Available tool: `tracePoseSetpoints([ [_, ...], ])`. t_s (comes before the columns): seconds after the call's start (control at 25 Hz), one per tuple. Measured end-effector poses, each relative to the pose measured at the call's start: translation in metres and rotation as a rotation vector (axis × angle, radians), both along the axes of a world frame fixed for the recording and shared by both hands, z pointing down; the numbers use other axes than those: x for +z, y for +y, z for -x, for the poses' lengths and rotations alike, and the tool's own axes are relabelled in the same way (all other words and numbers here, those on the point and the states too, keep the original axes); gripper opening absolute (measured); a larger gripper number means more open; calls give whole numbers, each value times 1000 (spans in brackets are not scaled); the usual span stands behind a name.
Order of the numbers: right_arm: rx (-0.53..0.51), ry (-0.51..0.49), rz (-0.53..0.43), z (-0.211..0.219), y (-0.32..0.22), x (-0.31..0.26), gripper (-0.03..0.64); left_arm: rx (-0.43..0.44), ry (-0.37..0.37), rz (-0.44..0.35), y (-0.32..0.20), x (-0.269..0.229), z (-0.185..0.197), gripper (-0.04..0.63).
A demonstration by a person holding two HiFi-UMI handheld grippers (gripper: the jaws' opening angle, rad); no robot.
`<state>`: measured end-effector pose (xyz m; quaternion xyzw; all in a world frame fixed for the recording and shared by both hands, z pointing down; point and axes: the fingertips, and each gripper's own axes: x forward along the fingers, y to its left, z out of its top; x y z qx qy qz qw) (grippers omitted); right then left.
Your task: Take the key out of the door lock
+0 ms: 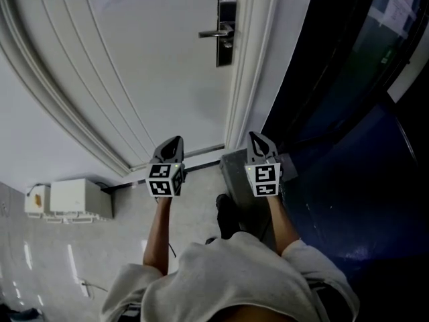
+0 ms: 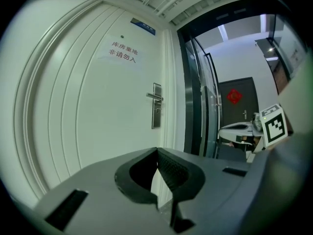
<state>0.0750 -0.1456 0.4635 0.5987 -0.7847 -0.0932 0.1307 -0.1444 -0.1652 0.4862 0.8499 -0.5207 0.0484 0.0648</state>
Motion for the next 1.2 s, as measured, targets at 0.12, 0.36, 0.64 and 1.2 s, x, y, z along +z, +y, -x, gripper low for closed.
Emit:
tracePoseSetpoints([
  [0.12, -11, -4, 3, -1, -24, 6, 23, -4, -5, 11, -21, 9, -5, 18],
  [0.36, -38, -29, 10, -11, -97, 11, 23, -48, -13, 8, -89, 7, -7, 18],
  [0.64, -88, -42, -2, -17, -189, -8, 23, -85, -22, -4, -173, -14, -21, 18],
  [1.2, -199, -44, -49, -17, -323, -37, 23, -159, -27, -41, -295, -43, -39, 18],
])
